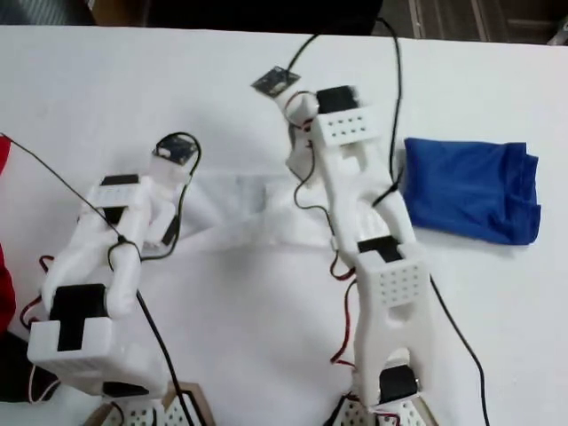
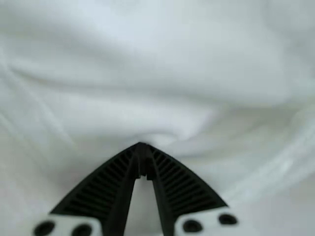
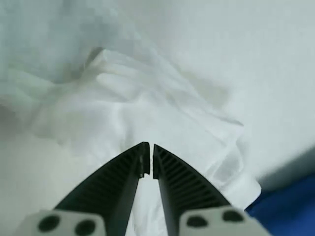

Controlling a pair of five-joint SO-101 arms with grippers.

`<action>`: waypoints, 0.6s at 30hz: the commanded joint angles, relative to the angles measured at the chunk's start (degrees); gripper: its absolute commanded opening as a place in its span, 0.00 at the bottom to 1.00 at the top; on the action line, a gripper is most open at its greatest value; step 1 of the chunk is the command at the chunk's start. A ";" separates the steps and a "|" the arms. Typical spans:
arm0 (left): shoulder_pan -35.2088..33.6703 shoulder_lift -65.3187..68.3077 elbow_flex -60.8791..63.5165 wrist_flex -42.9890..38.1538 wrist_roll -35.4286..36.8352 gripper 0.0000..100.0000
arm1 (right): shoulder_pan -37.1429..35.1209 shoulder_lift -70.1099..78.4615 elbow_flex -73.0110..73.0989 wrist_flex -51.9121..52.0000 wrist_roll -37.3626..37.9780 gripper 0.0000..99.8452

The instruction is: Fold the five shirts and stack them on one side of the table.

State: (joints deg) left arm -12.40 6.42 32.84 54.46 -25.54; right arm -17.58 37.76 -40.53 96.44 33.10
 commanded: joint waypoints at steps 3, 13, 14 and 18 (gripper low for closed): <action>-0.70 -0.79 0.13 -1.32 -0.44 0.03 | 1.45 -12.09 10.99 1.63 1.93 0.02; -0.70 -0.79 0.13 -1.32 -0.44 0.03 | 2.95 -25.27 40.70 -9.71 9.05 0.02; -0.70 -0.79 0.13 -1.32 -0.44 0.03 | 3.65 -25.19 42.55 -11.65 9.93 0.02; -0.70 -0.79 0.13 -1.32 -0.44 0.03 | 8.57 -25.19 48.09 -20.09 15.47 0.02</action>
State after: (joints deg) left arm -12.40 6.42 32.84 54.46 -25.54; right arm -12.48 16.57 5.36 81.23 45.32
